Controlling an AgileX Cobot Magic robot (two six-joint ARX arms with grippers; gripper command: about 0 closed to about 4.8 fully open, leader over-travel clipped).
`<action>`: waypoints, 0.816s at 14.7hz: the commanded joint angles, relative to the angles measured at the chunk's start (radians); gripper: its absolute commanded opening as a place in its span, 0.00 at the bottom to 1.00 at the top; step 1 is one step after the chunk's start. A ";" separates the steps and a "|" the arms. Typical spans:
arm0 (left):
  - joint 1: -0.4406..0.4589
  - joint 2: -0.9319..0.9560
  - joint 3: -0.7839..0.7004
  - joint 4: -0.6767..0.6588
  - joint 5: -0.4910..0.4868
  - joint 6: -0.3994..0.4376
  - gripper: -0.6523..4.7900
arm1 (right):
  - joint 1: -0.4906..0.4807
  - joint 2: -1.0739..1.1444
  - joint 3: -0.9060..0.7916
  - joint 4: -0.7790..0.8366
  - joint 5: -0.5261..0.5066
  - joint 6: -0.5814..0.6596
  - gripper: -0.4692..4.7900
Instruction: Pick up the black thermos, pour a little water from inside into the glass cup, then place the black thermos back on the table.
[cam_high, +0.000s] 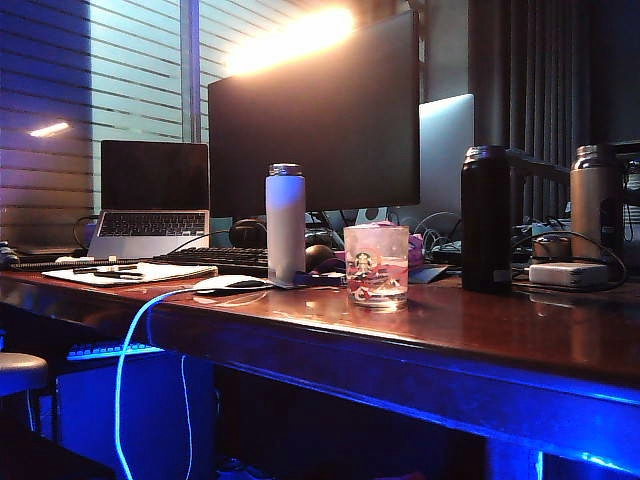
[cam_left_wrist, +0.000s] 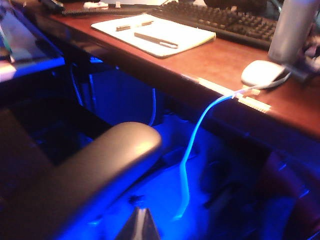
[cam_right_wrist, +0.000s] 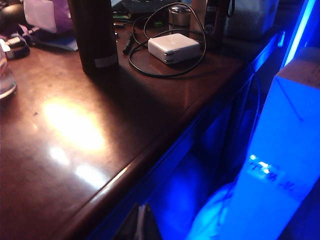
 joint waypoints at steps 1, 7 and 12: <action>0.000 -0.003 0.064 0.190 0.023 -0.256 0.12 | 0.006 -0.001 0.001 0.100 -0.078 0.174 0.09; 0.001 0.305 0.487 0.217 -0.012 -0.140 0.11 | 0.006 0.074 0.205 0.108 -0.080 0.169 0.09; -0.001 0.878 0.981 -0.013 0.545 -0.042 0.11 | 0.006 0.515 0.524 0.103 -0.070 0.033 0.09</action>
